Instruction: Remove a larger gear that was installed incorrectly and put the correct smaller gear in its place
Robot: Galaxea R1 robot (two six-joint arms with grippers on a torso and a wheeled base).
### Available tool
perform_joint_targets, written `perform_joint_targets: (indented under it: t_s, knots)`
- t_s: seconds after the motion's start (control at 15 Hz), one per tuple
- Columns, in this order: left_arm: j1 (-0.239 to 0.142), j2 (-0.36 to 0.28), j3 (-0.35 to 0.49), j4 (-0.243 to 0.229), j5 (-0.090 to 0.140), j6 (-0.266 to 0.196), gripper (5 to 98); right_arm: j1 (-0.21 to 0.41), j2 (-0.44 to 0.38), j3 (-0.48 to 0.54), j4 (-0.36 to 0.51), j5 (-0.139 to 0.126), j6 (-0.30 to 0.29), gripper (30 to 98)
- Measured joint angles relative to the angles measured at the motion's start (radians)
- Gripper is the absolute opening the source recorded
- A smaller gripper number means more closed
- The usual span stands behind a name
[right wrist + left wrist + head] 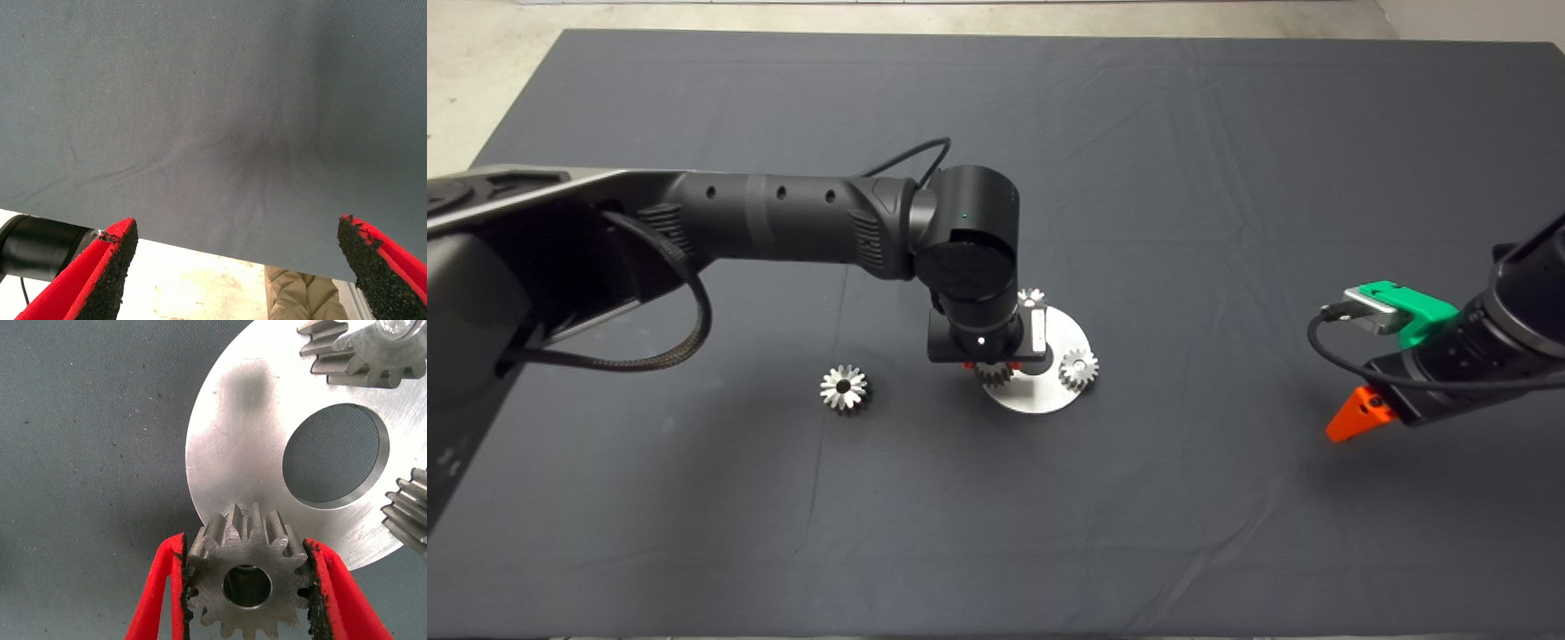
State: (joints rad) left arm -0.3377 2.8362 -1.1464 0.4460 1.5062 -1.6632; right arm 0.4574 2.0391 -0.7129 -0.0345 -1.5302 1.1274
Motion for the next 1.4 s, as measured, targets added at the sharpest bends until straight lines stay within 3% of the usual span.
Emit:
perform_joint_targets:
  t_s: [0.4,0.8,1.4]
  knots:
    - [0.000,-0.017,0.025,0.024,0.002,-0.016,29.5,0.000,0.000,-0.003,-0.001,0.000,0.000,79.2]
    - [0.003,-0.053,0.067,0.053,0.019,-0.043,29.6,0.000,0.000,-0.009,-0.003,0.000,-0.001,79.2]
    - [-0.001,-0.054,0.093,0.070,0.020,-0.048,30.1,0.000,-0.002,-0.025,-0.003,0.000,-0.001,79.2]
